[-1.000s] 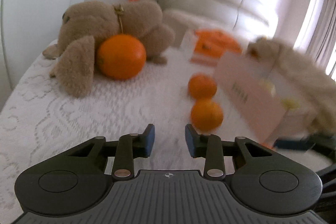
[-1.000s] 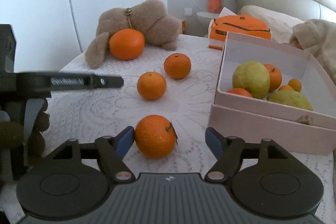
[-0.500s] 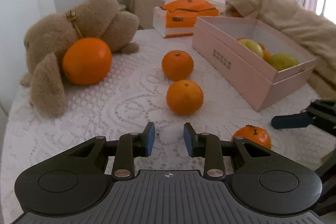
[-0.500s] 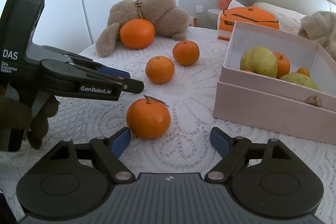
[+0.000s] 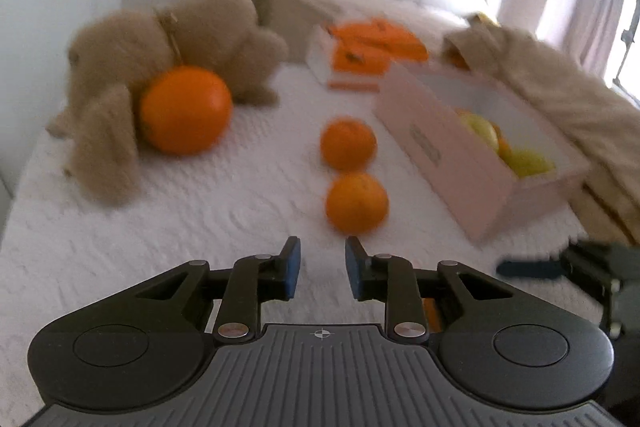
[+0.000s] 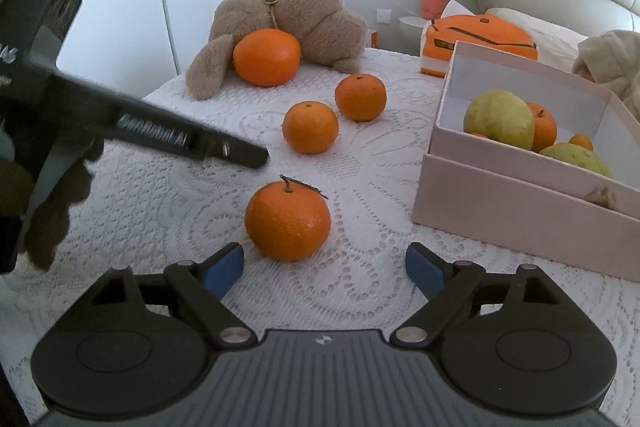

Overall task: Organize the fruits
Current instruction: 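Grasp an orange on the bed with the left gripper and lift it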

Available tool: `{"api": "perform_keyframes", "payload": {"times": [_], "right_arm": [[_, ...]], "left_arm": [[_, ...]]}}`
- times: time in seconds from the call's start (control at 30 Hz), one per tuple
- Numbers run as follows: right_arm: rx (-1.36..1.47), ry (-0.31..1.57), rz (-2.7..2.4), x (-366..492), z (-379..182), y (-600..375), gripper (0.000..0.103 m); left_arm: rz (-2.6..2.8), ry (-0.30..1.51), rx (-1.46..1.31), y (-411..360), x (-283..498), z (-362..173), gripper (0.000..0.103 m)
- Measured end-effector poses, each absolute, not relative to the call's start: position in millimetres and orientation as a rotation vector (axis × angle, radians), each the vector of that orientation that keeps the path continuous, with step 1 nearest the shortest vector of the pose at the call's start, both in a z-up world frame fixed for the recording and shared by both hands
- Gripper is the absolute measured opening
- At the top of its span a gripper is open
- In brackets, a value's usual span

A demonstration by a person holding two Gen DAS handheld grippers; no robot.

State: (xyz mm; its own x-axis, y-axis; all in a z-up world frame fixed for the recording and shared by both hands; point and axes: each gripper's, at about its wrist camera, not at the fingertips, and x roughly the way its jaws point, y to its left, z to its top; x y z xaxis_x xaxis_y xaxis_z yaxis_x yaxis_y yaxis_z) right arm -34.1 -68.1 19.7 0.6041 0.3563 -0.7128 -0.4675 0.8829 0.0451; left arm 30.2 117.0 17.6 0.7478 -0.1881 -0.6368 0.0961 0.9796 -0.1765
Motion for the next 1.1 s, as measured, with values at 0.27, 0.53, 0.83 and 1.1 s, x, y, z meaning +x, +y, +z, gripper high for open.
{"api": "perform_keyframes", "payload": {"times": [0.27,0.53,0.83,1.1], "right_arm": [[-0.150,0.792,0.483,-33,19,-68,0.091],[-0.149,0.793,0.488,-32,18,-67,0.093],[-0.148,0.794,0.493,-32,18,-67,0.094],[-0.150,0.795,0.496,-33,17,-66,0.095]], "left_arm": [[-0.126,0.632,-0.051,88,49,30,0.030],[-0.159,0.664,0.079,59,62,18,0.057],[-0.098,0.688,-0.014,74,73,15,0.064],[-0.117,0.727,-0.048,74,84,5,0.058]]}}
